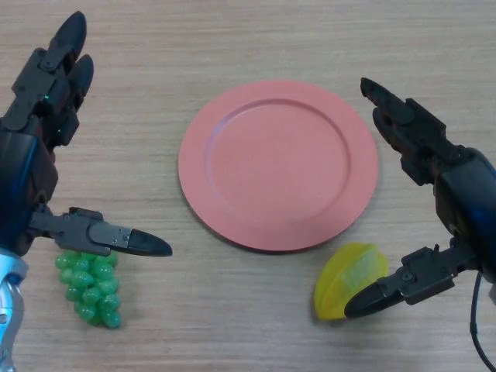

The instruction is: Pick up the yellow starfruit and place it on the plate

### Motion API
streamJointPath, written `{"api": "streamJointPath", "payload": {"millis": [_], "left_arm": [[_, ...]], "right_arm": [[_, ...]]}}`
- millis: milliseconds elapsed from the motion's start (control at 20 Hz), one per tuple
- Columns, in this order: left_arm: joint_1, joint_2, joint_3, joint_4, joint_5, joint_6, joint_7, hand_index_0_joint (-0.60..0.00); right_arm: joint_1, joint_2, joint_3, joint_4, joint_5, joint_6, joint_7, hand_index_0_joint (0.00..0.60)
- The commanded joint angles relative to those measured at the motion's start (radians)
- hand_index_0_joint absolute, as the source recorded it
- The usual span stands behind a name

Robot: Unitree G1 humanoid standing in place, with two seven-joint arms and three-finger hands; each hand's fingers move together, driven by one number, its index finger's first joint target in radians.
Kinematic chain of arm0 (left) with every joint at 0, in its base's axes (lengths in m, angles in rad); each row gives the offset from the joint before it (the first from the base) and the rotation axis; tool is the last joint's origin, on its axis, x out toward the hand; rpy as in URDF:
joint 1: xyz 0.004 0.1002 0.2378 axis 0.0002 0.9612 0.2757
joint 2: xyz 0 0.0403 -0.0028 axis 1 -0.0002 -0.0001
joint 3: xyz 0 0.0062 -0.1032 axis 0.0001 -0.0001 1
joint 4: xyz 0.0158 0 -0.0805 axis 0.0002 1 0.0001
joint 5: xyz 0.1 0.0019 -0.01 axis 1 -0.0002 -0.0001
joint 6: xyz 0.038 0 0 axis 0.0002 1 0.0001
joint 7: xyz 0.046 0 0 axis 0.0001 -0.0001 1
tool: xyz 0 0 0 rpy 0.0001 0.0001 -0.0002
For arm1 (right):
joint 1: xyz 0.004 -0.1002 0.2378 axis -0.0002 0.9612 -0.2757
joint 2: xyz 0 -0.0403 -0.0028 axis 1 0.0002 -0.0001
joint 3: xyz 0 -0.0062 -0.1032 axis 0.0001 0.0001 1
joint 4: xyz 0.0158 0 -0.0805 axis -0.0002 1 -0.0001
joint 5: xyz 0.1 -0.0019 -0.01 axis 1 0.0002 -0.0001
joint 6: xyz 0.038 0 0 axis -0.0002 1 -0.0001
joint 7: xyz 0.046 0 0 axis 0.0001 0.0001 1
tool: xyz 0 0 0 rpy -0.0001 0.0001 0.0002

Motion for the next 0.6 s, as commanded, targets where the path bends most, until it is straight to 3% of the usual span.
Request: {"api": "streamJointPath", "payload": {"millis": [50,450,500,600], "left_arm": [[-0.035,0.035,0.028,-0.053,-0.001,-0.112,0.007,0.000],[-0.022,0.036,0.043,0.045,0.005,-0.236,0.027,0.000],[-0.024,0.050,0.061,0.107,0.002,-0.276,-0.017,0.000],[-0.024,0.061,0.075,0.181,0.026,-0.355,-0.026,0.000]], "right_arm": [[-0.023,-0.019,-0.060,-0.032,0.047,-0.162,-0.021,0.000],[-0.016,-0.023,-0.061,0.007,0.000,-0.216,-0.017,0.000],[-0.017,-0.019,-0.051,0.046,-0.004,-0.257,-0.014,0.000],[-0.012,-0.015,-0.030,0.104,-0.015,-0.323,-0.009,0.000]]}}
